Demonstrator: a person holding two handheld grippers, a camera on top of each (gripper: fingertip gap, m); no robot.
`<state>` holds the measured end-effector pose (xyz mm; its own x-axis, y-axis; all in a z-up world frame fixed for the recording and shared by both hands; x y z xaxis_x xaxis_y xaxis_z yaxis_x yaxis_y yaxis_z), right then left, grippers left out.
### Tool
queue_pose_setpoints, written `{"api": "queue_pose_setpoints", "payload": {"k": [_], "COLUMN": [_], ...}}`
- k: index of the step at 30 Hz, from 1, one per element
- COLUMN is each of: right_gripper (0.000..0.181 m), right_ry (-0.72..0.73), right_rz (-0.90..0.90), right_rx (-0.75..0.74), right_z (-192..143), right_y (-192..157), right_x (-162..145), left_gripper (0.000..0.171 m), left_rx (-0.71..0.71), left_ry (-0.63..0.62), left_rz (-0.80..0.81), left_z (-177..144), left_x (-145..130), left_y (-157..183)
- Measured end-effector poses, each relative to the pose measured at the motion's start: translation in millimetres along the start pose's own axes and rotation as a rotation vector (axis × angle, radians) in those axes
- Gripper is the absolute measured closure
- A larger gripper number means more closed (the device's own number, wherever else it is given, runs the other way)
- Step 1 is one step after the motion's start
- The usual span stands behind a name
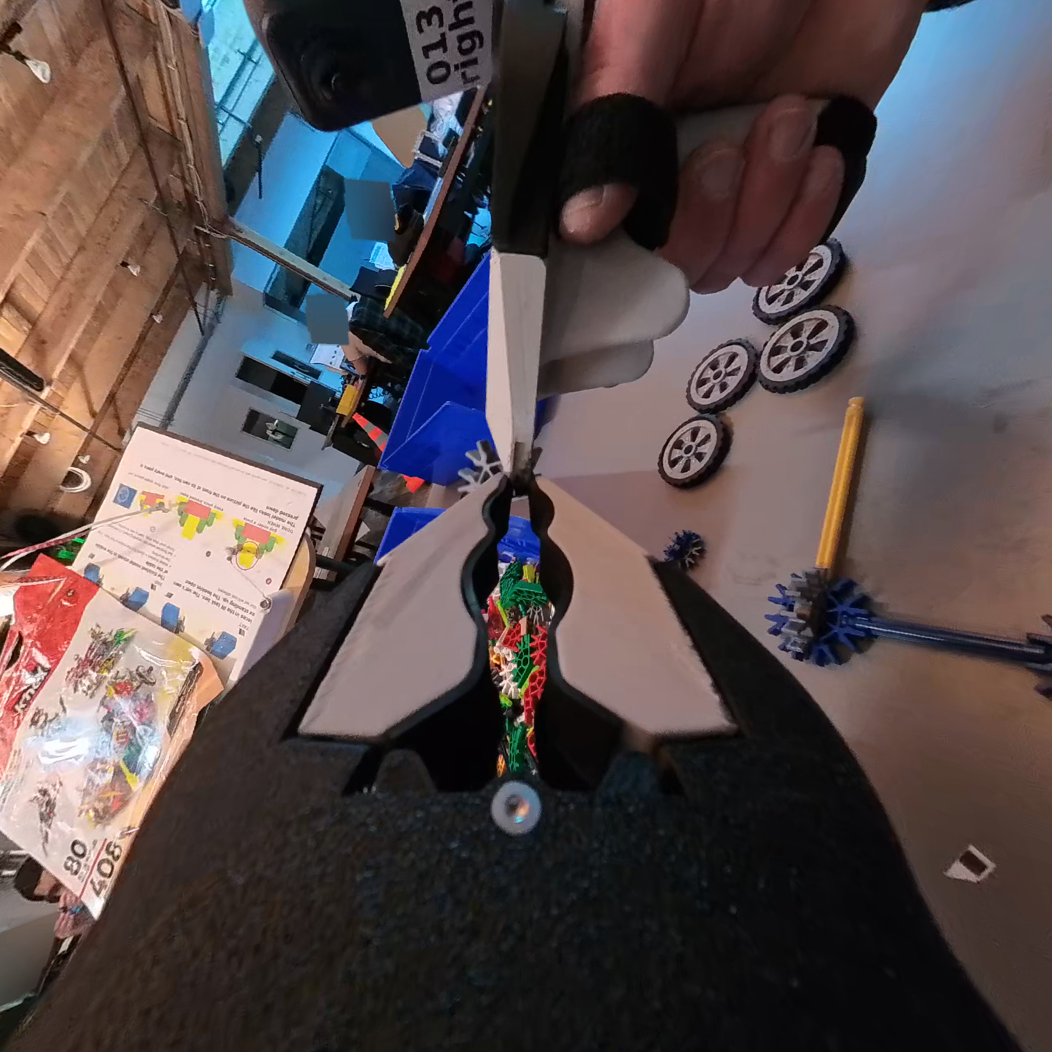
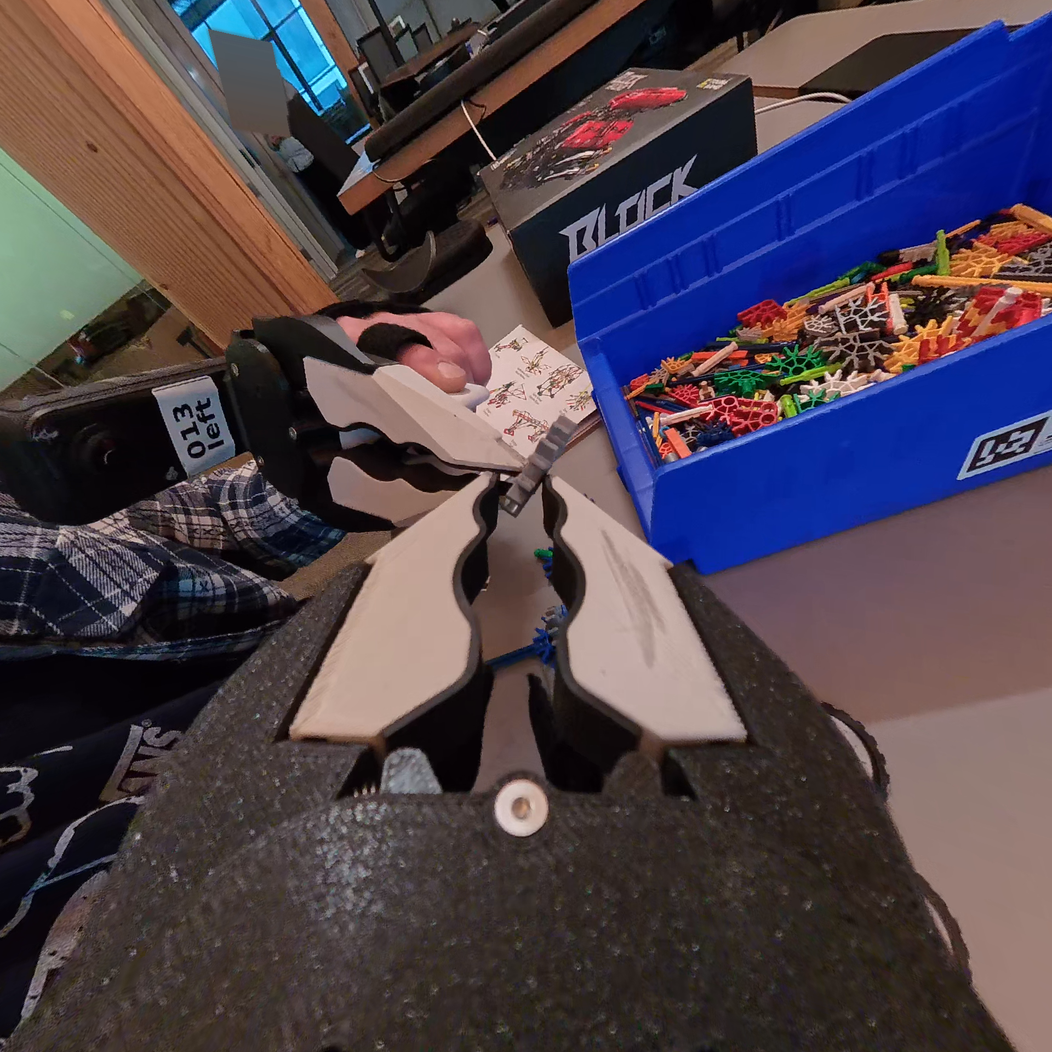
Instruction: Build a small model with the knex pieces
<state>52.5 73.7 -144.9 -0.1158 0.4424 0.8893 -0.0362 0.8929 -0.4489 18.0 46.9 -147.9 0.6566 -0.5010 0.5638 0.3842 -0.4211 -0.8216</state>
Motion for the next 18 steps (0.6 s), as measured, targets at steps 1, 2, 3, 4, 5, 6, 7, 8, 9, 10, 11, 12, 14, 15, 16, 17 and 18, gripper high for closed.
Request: {"api": "queue_pose_setpoints", "payload": {"k": [1,2,3,4,5,6,7,8,9,10,11,12,14,15,16,17,18], "right_gripper": [0.167,0.168,0.168,0.168,0.169,0.171,0.171,0.172,0.173,0.173,0.174,0.175,0.176,0.176,0.176,0.176,0.176], "right_ry": [-0.003,-0.009,-0.015,-0.019,-0.020,-0.018,-0.019,-0.021,-0.021,-0.020,-0.024,-0.026,-0.015,-0.014,-0.017,-0.020,-0.024], "right_rz": [-0.003,-0.007,-0.013,-0.019,-0.023,-0.025,-0.030,-0.034,-0.035,-0.036,-0.036,-0.037,-0.031,-0.032,-0.039,-0.046,-0.047], "right_rx": [0.000,0.002,0.003,0.002,0.003,0.004,0.005,0.008,0.012,0.014,0.015,0.013,0.019,0.025,0.028,0.030,0.037], "right_z": [0.1,-0.2,-0.5,-1.0,-1.3,-1.6,-1.9,-1.9,-1.8,-1.5,-1.1,-1.0,-1.2,-1.2,-0.8,-0.2,0.5], "right_y": [-0.2,-0.3,-0.4,-0.6,-1.1,-1.4,-1.9,-2.4,-2.8,-3.0,-2.6,-1.6,-0.9,-1.4,-1.7,-1.8,-2.2], "right_x": [-0.4,-1.0,-1.6,-2.0,-1.8,-1.1,-1.0,-1.3,-1.4,-1.8,-2.8,-3.5,-2.5,-2.6,-3.4,-4.3,-5.4], "left_gripper": [0.169,0.169,0.169,0.168,0.168,0.168,0.167,0.167,0.166,0.166,0.165,0.162,0.153,0.153,0.154,0.152,0.151], "left_rx": [0.002,0.005,0.012,0.023,0.044,0.067,0.083,0.097,0.112,0.121,0.124,0.137,0.162,0.170,0.169,0.168,0.178], "left_ry": [0.001,-0.001,-0.006,-0.013,-0.019,-0.023,-0.025,-0.025,-0.025,-0.027,-0.034,-0.041,-0.045,-0.044,-0.041,-0.037,-0.034], "left_rz": [-0.001,-0.001,0.003,0.010,0.023,0.037,0.045,0.047,0.050,0.055,0.054,0.054,0.063,0.070,0.066,0.051,0.039], "left_z": [0.0,0.1,0.3,0.4,0.5,0.4,0.0,-0.5,-1.3,-1.9,-1.8,-2.0,-2.3,-2.8,-3.1,-3.4,-4.7], "left_x": [0.1,0.3,0.6,1.0,1.9,2.8,4.0,4.8,5.4,5.7,5.2,4.6,4.8,5.0,5.2,4.7,3.8], "left_y": [0.7,1.6,2.5,3.0,3.0,2.9,3.6,4.4,4.8,5.7,6.8,6.7,7.6,8.4,9.8,10.8,10.3]}}
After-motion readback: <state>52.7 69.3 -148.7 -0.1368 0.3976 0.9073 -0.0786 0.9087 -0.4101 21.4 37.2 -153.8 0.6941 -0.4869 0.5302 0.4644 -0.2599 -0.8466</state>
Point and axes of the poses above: each gripper's, where its closed fingertips meet, z out along the fingers, x out of its top, y = z × x across the jaws, the point moved 3 cm from there along -z, back along the fingers, and after that the axes turned 12 degrees about y, right-handed, at the moved point
